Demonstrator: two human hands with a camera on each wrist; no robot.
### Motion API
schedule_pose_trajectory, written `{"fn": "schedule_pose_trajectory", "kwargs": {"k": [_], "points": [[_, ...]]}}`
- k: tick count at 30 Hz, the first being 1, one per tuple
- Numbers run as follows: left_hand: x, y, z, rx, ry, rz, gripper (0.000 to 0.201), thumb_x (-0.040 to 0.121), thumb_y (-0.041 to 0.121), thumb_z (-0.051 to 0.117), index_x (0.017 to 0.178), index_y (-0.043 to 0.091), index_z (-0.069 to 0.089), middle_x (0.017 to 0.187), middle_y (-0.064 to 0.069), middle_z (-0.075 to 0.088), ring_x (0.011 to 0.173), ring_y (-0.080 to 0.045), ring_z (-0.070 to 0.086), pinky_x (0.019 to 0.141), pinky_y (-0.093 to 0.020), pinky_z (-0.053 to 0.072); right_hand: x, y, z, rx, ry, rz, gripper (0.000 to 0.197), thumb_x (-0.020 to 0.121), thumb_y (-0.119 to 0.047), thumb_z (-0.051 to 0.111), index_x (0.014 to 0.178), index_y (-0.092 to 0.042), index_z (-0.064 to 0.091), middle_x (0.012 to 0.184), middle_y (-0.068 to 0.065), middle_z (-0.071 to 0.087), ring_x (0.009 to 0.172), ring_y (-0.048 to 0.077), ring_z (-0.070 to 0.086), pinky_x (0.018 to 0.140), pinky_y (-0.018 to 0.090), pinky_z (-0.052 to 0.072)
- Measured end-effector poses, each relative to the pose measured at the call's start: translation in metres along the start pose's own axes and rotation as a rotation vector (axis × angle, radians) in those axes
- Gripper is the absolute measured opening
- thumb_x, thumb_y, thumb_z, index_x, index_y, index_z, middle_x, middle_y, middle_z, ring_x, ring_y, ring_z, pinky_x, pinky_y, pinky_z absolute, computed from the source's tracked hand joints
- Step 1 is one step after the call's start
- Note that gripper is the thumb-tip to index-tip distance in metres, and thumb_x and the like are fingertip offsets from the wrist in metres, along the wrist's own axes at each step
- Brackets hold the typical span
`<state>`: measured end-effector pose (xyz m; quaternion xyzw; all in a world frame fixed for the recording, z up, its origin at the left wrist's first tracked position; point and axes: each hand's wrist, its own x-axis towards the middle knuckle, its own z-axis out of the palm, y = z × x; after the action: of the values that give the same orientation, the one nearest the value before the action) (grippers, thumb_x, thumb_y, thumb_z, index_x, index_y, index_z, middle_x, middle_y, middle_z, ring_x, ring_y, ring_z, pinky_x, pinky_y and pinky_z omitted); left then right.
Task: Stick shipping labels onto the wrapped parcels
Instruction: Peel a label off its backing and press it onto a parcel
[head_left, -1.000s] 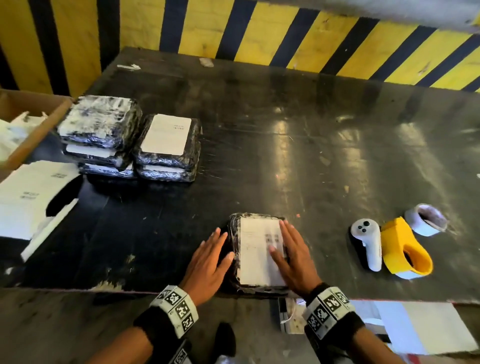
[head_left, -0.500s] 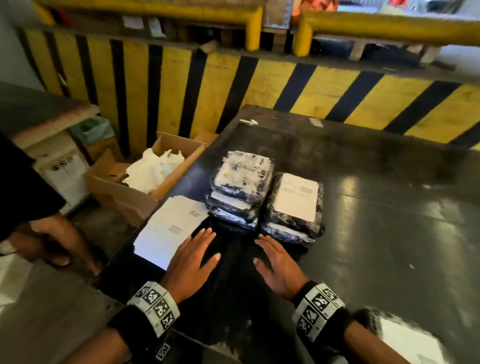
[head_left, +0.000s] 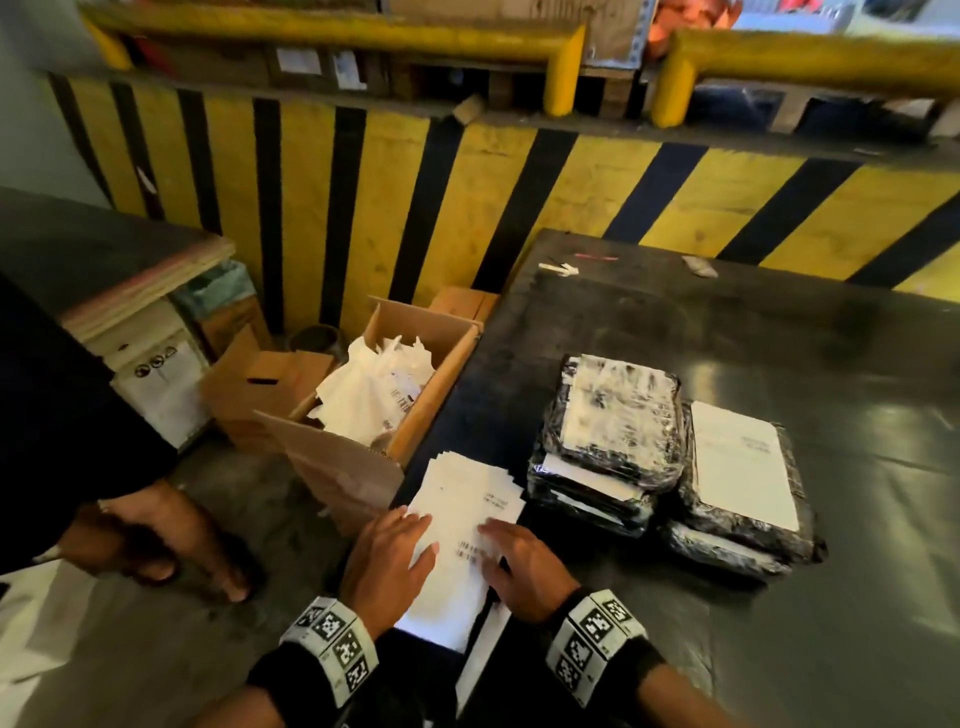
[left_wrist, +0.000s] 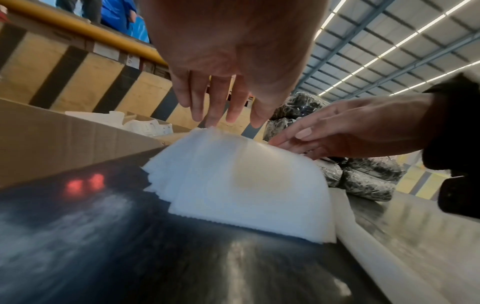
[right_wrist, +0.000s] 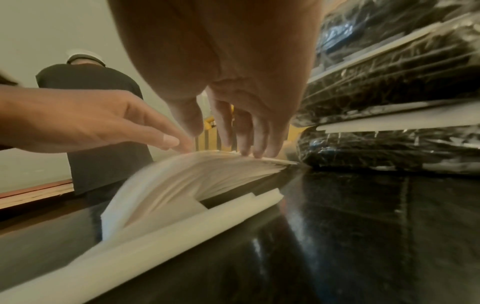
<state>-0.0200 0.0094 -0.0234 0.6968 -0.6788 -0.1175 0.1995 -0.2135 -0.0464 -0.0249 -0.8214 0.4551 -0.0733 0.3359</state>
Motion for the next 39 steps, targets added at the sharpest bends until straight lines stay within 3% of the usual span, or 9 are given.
{"fn": "schedule_pose_trajectory", "kwargs": {"k": [5,8,13,19,23,26,30,35,39], "points": [[0.012,-0.007,0.007,-0.047,0.091,0.074,0.035,0.076,0.034,0.054,0.095,0.012,0.073,0.089,-0.002,0.073,0.084,-0.020,0.069,0.074,-0.028,0.054,0.007,-0.006,0.015,-0.002,0.051,-0.047,0.072,0.079,-0.051,0.019,0.133,-0.015,0.050,0.145,0.009,0.043,0.136,0.022,0.036,0.114,0.030,0.026],[0.019,-0.010,0.007,-0.294,0.144,-0.063,0.029,0.077,0.015,0.072,0.106,0.012,0.067,0.097,-0.004,0.066,0.089,-0.020,0.061,0.081,-0.028,0.048,0.009,-0.009,0.019,0.000,0.061,-0.038,0.067,0.082,-0.048,0.021,0.133,-0.017,0.049,0.147,0.009,0.041,0.137,0.024,0.034,0.114,0.037,0.027],[0.035,-0.008,0.001,-0.757,0.064,-0.318,0.034,0.077,0.000,0.071,0.088,0.029,0.058,0.078,-0.006,0.059,0.073,-0.018,0.055,0.057,-0.016,0.047,0.009,-0.013,0.016,0.019,0.074,-0.053,0.055,0.089,-0.039,0.032,0.136,-0.013,0.045,0.148,0.010,0.037,0.139,0.024,0.031,0.116,0.034,0.022],[0.044,-0.022,-0.006,-0.738,-0.001,-0.339,0.018,0.084,-0.001,0.063,0.089,0.016,0.057,0.073,-0.003,0.060,0.072,-0.020,0.058,0.059,-0.018,0.047,0.006,-0.013,0.010,0.004,0.088,-0.053,0.058,0.088,-0.040,0.032,0.134,-0.009,0.047,0.147,0.013,0.039,0.137,0.025,0.035,0.115,0.033,0.024],[0.048,-0.028,-0.016,-0.548,0.093,-0.364,0.012,0.080,0.004,0.069,0.085,0.011,0.061,0.070,-0.002,0.063,0.071,-0.021,0.062,0.059,-0.023,0.044,0.006,-0.010,0.010,-0.019,0.070,-0.054,0.045,0.093,-0.024,0.041,0.134,-0.006,0.046,0.149,0.013,0.034,0.139,0.025,0.031,0.115,0.031,0.021],[0.050,-0.028,-0.027,-0.605,0.110,-0.356,0.014,0.080,0.004,0.069,0.082,0.014,0.060,0.075,-0.003,0.064,0.075,-0.023,0.063,0.061,-0.023,0.045,0.004,-0.011,0.006,0.036,0.083,-0.044,0.046,0.091,-0.024,0.041,0.132,-0.006,0.048,0.147,0.014,0.037,0.138,0.024,0.032,0.115,0.031,0.023],[0.053,-0.012,-0.056,-0.814,0.151,-0.329,0.020,0.082,0.002,0.066,0.083,0.021,0.058,0.084,-0.004,0.066,0.081,-0.019,0.063,0.069,-0.024,0.047,-0.001,-0.020,-0.014,0.246,0.256,-0.020,0.037,0.093,-0.024,0.048,0.123,-0.005,0.058,0.127,0.001,0.057,0.119,0.014,0.052,0.099,0.011,0.035],[0.072,0.024,-0.095,-0.909,0.320,-0.251,0.012,0.083,0.004,0.065,0.091,0.012,0.060,0.087,-0.001,0.064,0.082,-0.009,0.061,0.068,-0.022,0.048,-0.018,-0.049,-0.055,0.582,0.235,-0.027,0.032,0.096,-0.030,0.048,0.092,-0.008,0.071,0.094,0.003,0.073,0.092,0.011,0.066,0.090,0.030,0.049],[0.087,0.043,-0.111,-0.914,0.386,-0.237,0.015,0.084,0.007,0.066,0.097,0.008,0.061,0.086,0.005,0.064,0.082,-0.005,0.061,0.065,-0.022,0.049,-0.046,-0.072,-0.079,0.665,0.240,-0.076,0.021,0.091,-0.017,0.057,0.090,0.000,0.068,0.088,0.016,0.072,0.084,0.021,0.067,0.085,0.038,0.050]]}}
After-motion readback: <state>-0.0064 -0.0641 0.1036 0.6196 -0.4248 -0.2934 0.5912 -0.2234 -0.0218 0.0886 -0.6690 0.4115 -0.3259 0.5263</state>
